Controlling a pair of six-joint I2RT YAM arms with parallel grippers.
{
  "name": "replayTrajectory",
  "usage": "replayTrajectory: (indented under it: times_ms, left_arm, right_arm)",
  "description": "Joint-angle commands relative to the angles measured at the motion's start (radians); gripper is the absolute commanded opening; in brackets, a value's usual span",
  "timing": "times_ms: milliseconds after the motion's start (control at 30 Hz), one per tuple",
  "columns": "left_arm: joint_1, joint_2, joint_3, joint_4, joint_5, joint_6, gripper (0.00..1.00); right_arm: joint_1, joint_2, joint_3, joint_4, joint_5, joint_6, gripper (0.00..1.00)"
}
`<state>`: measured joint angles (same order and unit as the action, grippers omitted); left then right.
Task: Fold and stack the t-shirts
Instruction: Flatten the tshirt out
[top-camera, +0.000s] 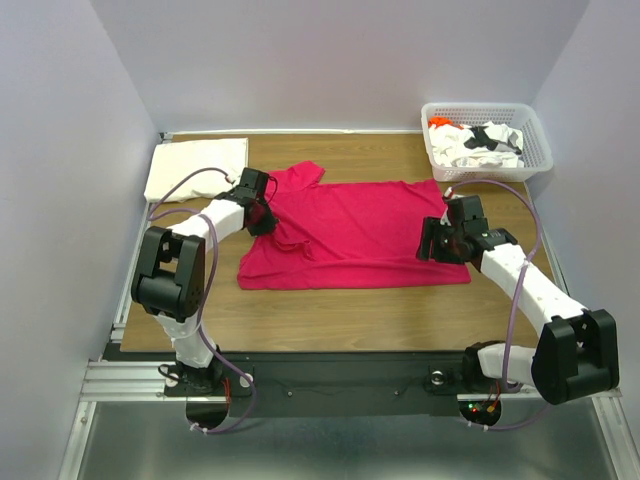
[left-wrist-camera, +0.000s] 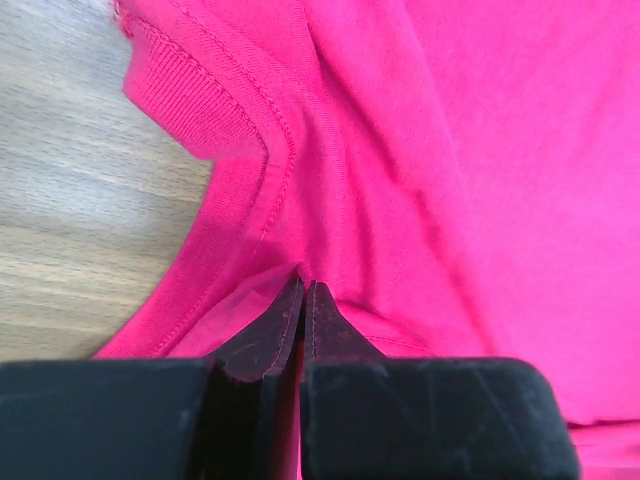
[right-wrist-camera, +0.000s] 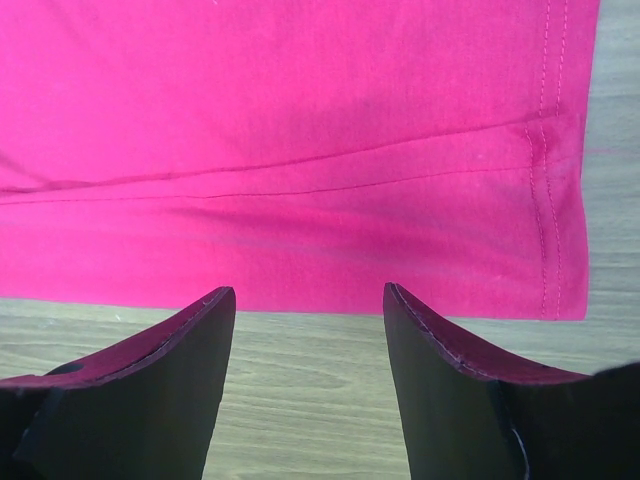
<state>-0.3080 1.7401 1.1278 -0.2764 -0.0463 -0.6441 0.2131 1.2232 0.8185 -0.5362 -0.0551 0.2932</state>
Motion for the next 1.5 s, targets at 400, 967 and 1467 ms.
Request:
replayTrajectory:
  times_ms: [400,967,1467]
  left_arm:
    - [0.066,0.019,-0.006,0.066,0.100,-0.130,0.19]
    - [0.099,-0.137,-0.042,0.082,0.110,-0.143,0.76]
    - [0.003,-0.367,-0.321,-0.044,-0.061,0.010,0.65]
  right_arm:
    - [0.005,-0.005,-0.031,0.019,0.109,0.090,0.66]
    - [0.005,0.035,-0.002,0.013,0.083,0.095,0.65]
    - [0.003,0.189,0.004,0.094,-0.023,0.123,0.54]
